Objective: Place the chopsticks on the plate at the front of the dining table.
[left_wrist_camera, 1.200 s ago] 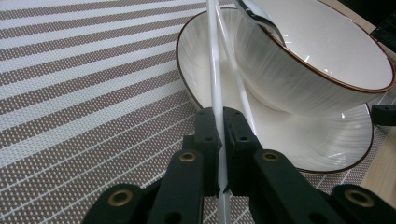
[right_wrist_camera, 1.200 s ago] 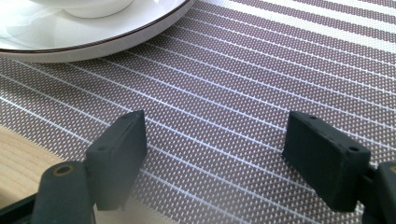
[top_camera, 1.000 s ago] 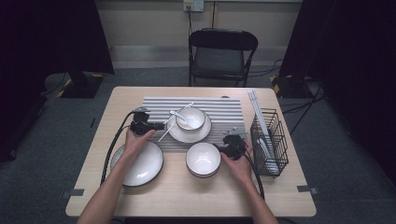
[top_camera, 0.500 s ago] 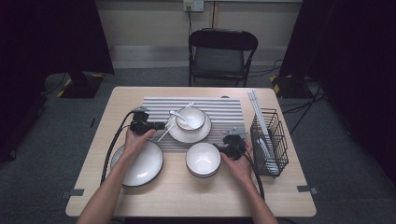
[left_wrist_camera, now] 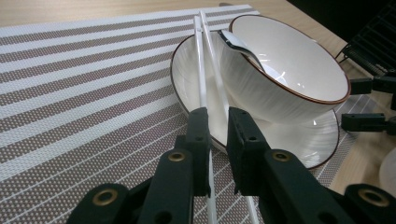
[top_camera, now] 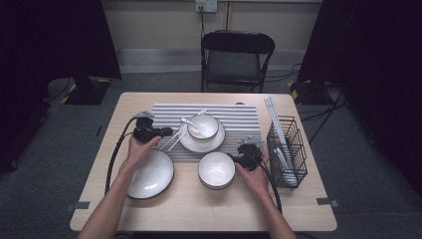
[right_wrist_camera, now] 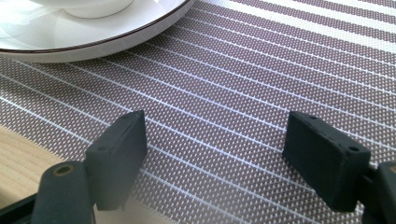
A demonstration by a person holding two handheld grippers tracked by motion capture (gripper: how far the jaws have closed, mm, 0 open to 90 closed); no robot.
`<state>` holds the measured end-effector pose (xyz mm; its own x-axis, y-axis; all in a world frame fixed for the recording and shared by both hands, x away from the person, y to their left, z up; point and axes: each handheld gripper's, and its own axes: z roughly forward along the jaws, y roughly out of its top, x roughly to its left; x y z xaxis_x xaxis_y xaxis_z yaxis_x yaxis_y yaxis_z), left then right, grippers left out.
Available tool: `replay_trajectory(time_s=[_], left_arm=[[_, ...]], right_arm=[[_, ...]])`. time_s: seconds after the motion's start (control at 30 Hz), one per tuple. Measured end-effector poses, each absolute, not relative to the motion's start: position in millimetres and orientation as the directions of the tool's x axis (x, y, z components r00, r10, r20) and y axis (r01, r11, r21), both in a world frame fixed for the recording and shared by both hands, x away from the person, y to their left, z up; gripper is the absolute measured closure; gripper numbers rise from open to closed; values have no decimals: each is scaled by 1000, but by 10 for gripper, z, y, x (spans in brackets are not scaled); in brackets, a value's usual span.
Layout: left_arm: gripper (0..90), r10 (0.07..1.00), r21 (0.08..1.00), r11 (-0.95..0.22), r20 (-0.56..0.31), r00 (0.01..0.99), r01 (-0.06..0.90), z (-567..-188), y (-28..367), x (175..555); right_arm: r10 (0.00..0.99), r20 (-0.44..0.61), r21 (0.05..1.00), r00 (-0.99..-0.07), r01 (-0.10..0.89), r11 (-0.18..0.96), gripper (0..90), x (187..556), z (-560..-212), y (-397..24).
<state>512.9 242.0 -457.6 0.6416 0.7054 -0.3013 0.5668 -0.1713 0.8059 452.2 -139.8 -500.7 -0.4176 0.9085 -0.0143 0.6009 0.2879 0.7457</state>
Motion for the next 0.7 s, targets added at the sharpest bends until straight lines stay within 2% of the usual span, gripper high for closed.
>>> replay_trajectory(time_s=[0.5, 0.7], left_arm=[[805, 722, 808, -171, -286, 630, 563, -4590, 2616, 4993], [765, 733, 810, -191, -259, 629, 555, -4593, 2711, 4920]], right_arm=[[909, -14, 745, -417, 601, 287, 210, 4523, -5007, -1398], [909, -14, 745, -417, 601, 287, 210, 4522, -5007, -1398]])
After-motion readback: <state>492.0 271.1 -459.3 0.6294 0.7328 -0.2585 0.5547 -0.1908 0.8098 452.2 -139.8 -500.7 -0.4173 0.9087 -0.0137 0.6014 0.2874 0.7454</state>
